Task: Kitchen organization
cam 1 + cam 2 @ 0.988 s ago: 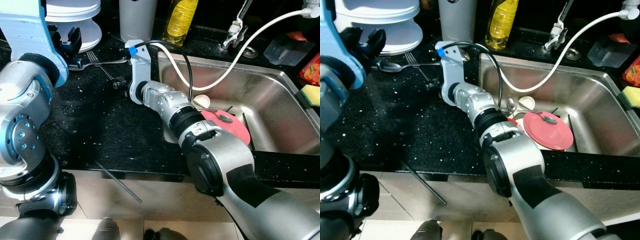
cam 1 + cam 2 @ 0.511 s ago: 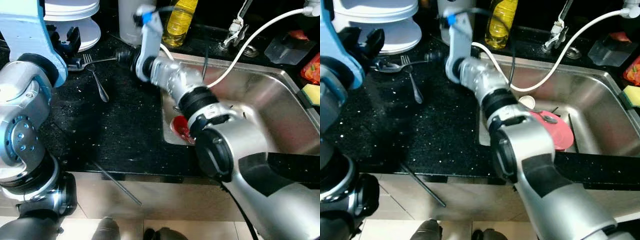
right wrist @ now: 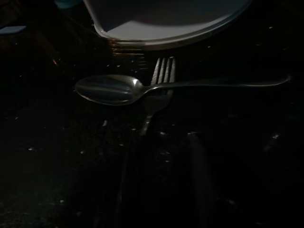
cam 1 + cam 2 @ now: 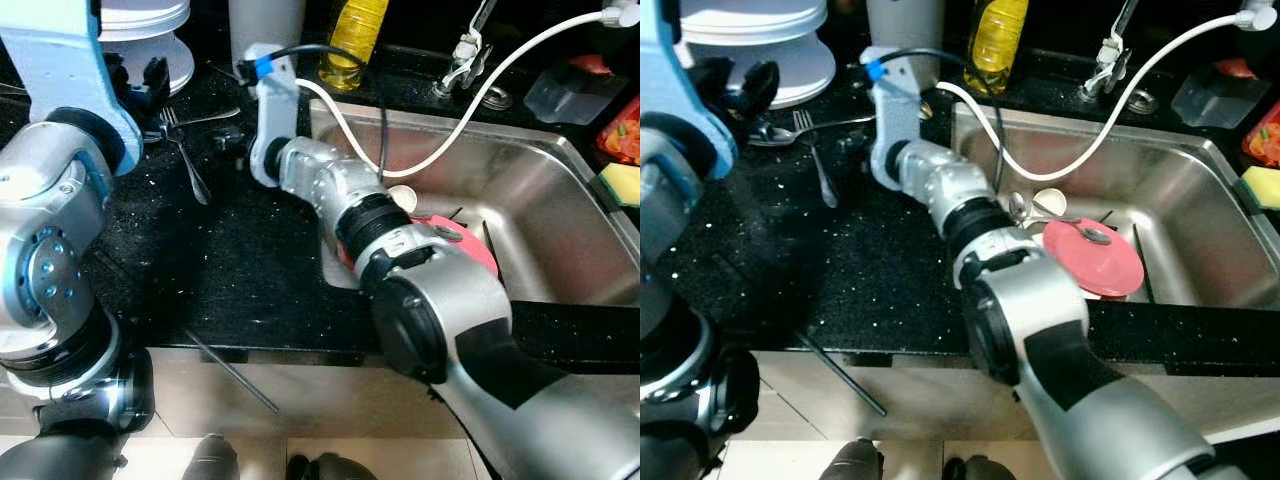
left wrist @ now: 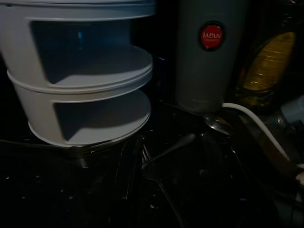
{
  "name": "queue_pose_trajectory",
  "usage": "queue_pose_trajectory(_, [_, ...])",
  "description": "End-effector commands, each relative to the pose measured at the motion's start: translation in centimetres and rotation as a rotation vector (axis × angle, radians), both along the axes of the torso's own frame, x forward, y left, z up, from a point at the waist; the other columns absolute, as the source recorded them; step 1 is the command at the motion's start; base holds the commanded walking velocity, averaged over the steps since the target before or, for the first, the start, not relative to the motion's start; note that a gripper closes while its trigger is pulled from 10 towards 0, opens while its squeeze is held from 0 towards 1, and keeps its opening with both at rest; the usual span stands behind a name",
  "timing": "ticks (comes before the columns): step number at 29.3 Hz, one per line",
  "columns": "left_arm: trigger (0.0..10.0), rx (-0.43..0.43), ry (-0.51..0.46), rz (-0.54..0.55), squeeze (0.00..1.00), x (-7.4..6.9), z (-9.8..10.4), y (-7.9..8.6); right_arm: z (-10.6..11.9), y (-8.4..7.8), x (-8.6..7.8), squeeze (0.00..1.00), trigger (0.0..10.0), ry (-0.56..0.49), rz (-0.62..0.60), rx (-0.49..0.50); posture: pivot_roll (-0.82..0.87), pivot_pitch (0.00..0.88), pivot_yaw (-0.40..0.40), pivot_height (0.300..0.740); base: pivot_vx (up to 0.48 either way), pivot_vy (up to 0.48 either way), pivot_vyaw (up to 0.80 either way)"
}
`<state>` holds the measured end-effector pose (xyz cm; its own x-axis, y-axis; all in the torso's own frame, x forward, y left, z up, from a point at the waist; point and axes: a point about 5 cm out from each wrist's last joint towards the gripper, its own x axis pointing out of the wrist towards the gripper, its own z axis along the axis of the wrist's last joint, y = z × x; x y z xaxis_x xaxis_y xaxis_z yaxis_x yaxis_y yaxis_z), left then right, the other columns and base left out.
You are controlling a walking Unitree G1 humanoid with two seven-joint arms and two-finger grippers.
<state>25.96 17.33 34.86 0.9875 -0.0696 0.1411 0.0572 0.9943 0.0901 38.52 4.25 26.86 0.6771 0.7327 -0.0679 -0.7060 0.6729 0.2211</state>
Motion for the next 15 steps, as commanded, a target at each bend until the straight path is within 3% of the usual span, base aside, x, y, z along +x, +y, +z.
queue_pose_trajectory(1, [10.0, 0.006, 0.001, -0.024, 0.0, 0.0, -0.2, -0.5, -1.0, 0.6, -0.4, 1.0, 10.0, 0.042, 0.018, -0.029, 0.4, 0.058, -0.11, 0.74, 0.0, 0.0, 0.0])
queue_pose_trajectory(11, [10.0, 0.0, 0.003, 0.009, 0.0, -0.5, -0.4, -0.1, -1.5, 2.6, -1.5, 1.0, 10.0, 0.05, 0.08, -0.053, 0.42, 0.07, -0.138, 0.74, 0.0, 0.0, 0.0])
queue_pose_trajectory(12, [10.0, -0.001, 0.002, 0.008, 0.0, -0.5, -0.4, -0.1, -2.5, 2.5, -1.5, 0.0, 10.0, 0.037, 0.042, -0.121, 0.42, 0.071, -0.139, 0.74, 0.0, 0.0, 0.0])
queue_pose_trajectory(15, [10.0, -0.002, 0.002, 0.007, 0.0, -0.5, -0.4, -0.2, -3.4, 2.3, -1.5, 0.0, 10.0, 0.035, 0.01, -0.169, 0.42, 0.072, -0.138, 0.74, 0.0, 0.0, 0.0])
